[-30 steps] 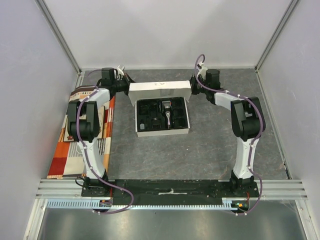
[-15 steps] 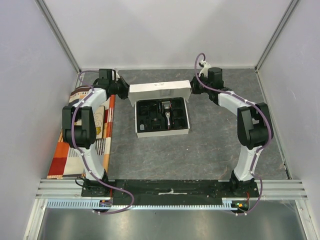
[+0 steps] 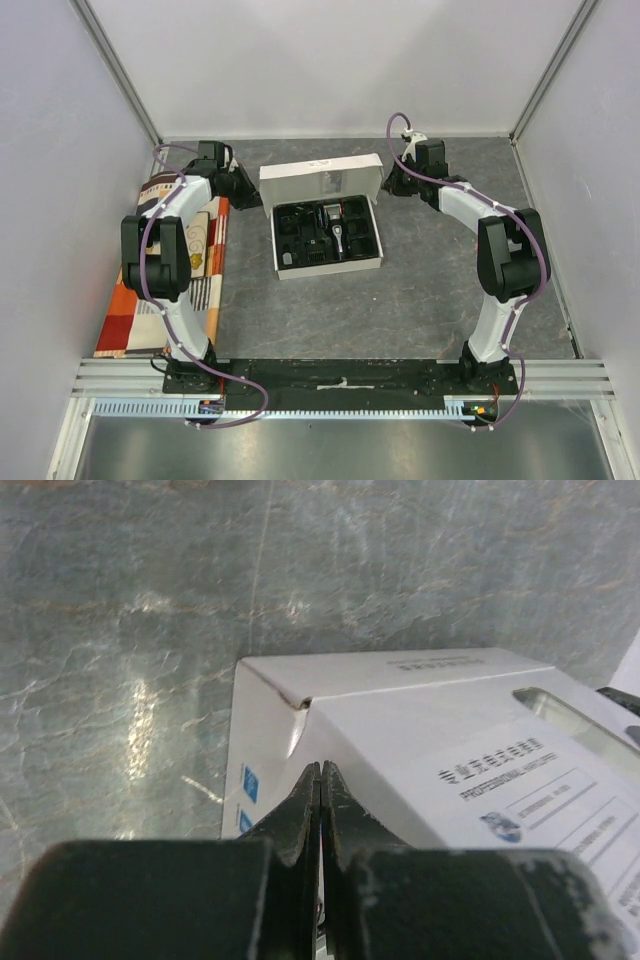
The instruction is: Sort the hair-cutting tools
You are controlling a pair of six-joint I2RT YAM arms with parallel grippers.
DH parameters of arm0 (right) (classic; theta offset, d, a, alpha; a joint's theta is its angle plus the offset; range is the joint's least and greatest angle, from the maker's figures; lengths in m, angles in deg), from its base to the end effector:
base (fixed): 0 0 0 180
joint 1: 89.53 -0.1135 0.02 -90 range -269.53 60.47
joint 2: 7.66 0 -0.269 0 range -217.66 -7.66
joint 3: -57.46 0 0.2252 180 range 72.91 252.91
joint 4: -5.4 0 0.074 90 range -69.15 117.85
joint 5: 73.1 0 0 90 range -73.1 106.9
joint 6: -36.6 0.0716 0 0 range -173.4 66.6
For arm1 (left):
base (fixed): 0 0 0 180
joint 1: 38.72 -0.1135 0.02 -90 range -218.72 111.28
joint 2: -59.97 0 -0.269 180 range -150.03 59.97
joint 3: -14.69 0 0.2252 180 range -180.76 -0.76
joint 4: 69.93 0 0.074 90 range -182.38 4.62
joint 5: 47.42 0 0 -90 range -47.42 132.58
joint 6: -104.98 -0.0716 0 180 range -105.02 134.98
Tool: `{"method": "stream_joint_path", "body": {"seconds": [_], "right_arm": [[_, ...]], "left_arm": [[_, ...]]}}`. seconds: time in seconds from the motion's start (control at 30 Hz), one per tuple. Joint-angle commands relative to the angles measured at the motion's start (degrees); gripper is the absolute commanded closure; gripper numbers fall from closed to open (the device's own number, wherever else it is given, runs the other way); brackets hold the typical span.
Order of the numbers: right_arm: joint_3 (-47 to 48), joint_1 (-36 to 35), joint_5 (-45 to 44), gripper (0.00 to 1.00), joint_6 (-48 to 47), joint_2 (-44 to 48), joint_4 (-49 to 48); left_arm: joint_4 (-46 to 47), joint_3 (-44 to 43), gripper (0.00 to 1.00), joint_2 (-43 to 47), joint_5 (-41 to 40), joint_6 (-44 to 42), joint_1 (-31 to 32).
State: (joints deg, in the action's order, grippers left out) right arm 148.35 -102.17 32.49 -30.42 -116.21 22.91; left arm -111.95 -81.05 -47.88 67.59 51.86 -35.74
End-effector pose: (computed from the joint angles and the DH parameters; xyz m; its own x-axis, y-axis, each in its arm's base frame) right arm 0.4222 0.1144 0.2179 -0.6834 0.2321 -0.6921 -0.1720 0.8702 0.4617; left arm 0.4019 -0.0512 0.2098 -0.8241 -0.5017 -0.2631 -0.2501 0.7389 -0.6257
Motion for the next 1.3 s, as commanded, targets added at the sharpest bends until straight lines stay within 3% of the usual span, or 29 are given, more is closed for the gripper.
{"method": "stream_joint_path", "body": {"seconds": [0.0, 0.2, 0.73, 1.27], "right_arm": [[0.1, -0.2, -3.2, 1.00, -1.6, 2.9, 1.8], [0.1, -0.4, -2.8, 1.00, -2.3, 2.8, 2.0], [-1.2, -3.9, -0.7, 1.00, -2.6, 2.6, 0.0], [-1.5, -6.1, -2.3, 1.00, -2.9, 3.8, 0.5]], "left_arm": [[-4.7, -2.8, 0.98, 2.3, -3.6, -4.0, 0.0], [-6.2, -2.9, 0.98, 3.3, -6.6, -5.8, 0.0], [-3.1, 1.5, 0.98, 4.8, 0.5, -4.9, 0.2], [-0.1, 7.3, 0.98, 7.6, 1.6, -4.1, 1.9]]}}
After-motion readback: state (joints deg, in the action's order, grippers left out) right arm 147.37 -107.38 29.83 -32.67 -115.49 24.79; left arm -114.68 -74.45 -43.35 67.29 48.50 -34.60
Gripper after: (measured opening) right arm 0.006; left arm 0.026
